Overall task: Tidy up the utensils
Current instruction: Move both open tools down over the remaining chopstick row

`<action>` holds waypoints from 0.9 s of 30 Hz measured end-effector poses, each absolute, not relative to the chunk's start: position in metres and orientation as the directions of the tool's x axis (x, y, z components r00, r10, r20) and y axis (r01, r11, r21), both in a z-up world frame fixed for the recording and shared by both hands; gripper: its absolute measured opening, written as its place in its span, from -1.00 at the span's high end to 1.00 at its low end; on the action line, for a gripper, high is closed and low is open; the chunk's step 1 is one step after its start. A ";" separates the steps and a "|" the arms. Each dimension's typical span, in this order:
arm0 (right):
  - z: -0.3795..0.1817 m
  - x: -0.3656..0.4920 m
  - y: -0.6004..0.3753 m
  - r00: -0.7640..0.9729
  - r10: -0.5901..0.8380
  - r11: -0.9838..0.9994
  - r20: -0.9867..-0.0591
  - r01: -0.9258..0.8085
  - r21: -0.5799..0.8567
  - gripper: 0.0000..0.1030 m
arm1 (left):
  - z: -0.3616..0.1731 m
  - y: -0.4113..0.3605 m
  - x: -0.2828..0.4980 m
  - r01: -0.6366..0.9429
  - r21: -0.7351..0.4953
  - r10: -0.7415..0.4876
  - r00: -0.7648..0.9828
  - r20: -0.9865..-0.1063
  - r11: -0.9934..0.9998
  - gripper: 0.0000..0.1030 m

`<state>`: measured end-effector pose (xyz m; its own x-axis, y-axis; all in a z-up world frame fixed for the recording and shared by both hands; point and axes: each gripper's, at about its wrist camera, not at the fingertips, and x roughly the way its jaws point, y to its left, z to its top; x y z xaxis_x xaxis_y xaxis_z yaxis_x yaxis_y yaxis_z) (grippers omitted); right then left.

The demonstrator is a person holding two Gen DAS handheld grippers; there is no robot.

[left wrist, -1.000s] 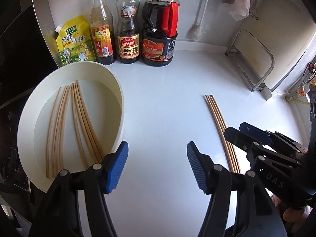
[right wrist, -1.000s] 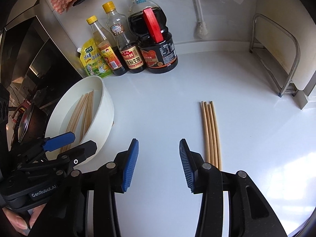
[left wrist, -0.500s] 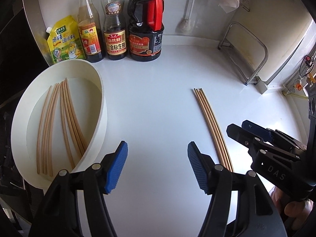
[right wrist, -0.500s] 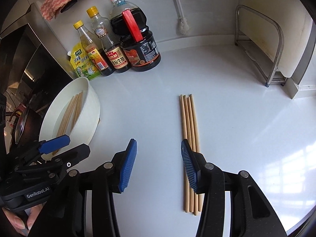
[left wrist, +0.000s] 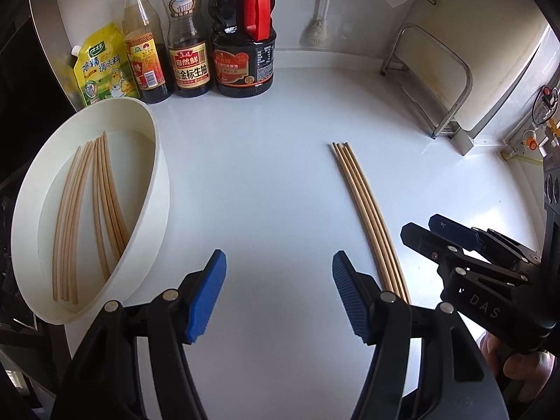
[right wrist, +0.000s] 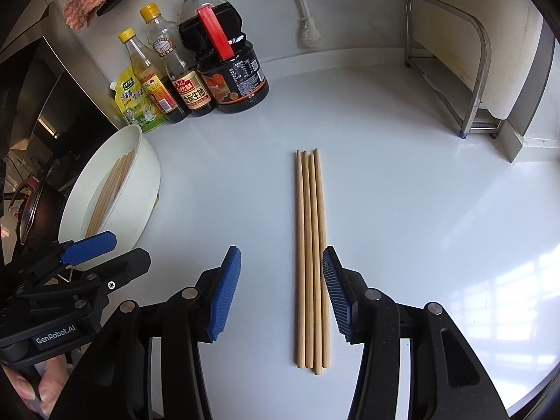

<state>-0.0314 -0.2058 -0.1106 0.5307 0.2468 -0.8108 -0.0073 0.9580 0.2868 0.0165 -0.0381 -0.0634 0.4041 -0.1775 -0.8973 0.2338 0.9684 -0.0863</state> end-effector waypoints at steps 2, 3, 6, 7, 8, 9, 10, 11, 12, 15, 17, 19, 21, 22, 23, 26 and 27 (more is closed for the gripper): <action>-0.115 -0.031 -0.209 0.525 0.250 0.956 -0.813 -0.001 0.293 0.09 | -0.067 -0.040 0.016 0.234 -0.082 -0.173 0.398 -0.901 0.969 -0.21; -0.117 -0.031 -0.211 0.523 0.251 0.955 -0.814 0.001 0.295 0.09 | -0.069 -0.040 0.016 0.234 -0.081 -0.171 0.395 -0.903 0.969 -0.21; -0.121 -0.030 -0.214 0.518 0.253 0.954 -0.817 0.004 0.298 0.09 | -0.074 -0.042 0.017 0.228 -0.081 -0.167 0.388 -0.907 0.970 -0.21; -0.122 -0.029 -0.215 0.517 0.254 0.954 -0.817 0.004 0.298 0.09 | -0.075 -0.043 0.017 0.227 -0.083 -0.168 0.386 -0.907 0.970 -0.21; -0.122 -0.028 -0.216 0.517 0.254 0.954 -0.818 0.003 0.299 0.09 | -0.077 -0.043 0.017 0.226 -0.084 -0.168 0.385 -0.908 0.971 -0.21; -0.123 -0.028 -0.217 0.516 0.255 0.954 -0.818 0.003 0.299 0.09 | -0.078 -0.044 0.017 0.225 -0.083 -0.166 0.384 -0.908 0.971 -0.21; -0.123 -0.027 -0.217 0.517 0.256 0.954 -0.817 0.002 0.300 0.09 | -0.079 -0.045 0.017 0.225 -0.082 -0.166 0.383 -0.909 0.971 -0.21; -0.124 -0.027 -0.218 0.518 0.255 0.954 -0.816 0.001 0.299 0.09 | -0.080 -0.045 0.018 0.226 -0.082 -0.166 0.383 -0.909 0.971 -0.21; -0.125 -0.026 -0.219 0.518 0.255 0.954 -0.816 0.001 0.298 0.09 | -0.080 -0.045 0.018 0.225 -0.083 -0.166 0.383 -0.909 0.971 -0.21; -0.129 -0.024 -0.222 0.516 0.256 0.954 -0.818 0.002 0.300 0.09 | -0.083 -0.046 0.018 0.224 -0.082 -0.165 0.381 -0.909 0.971 -0.21; -0.132 -0.024 -0.225 0.515 0.257 0.953 -0.818 0.003 0.302 0.09 | -0.088 -0.049 0.020 0.222 -0.080 -0.161 0.377 -0.912 0.972 -0.21; -0.135 -0.023 -0.227 0.515 0.256 0.954 -0.818 0.002 0.300 0.09 | -0.092 -0.051 0.021 0.222 -0.077 -0.158 0.377 -0.913 0.972 -0.21; -0.139 -0.022 -0.228 0.510 0.254 0.955 -0.822 0.001 0.296 0.09 | -0.096 -0.052 0.022 0.220 -0.076 -0.157 0.376 -0.913 0.972 -0.21; -0.142 -0.021 -0.228 0.505 0.252 0.956 -0.825 0.001 0.293 0.09 | -0.097 -0.053 0.023 0.219 -0.077 -0.157 0.374 -0.914 0.973 -0.21; -0.145 -0.020 -0.229 0.501 0.252 0.957 -0.828 0.001 0.291 0.09 | -0.099 -0.053 0.023 0.217 -0.078 -0.156 0.373 -0.915 0.973 -0.21; -0.151 -0.018 -0.230 0.498 0.244 0.959 -0.832 0.001 0.282 0.09 | -0.105 -0.055 0.025 0.212 -0.079 -0.155 0.367 -0.917 0.974 -0.21; -0.152 -0.016 -0.231 0.499 0.240 0.961 -0.833 0.002 0.278 0.09 | -0.106 -0.056 0.026 0.211 -0.080 -0.154 0.365 -0.918 0.974 -0.21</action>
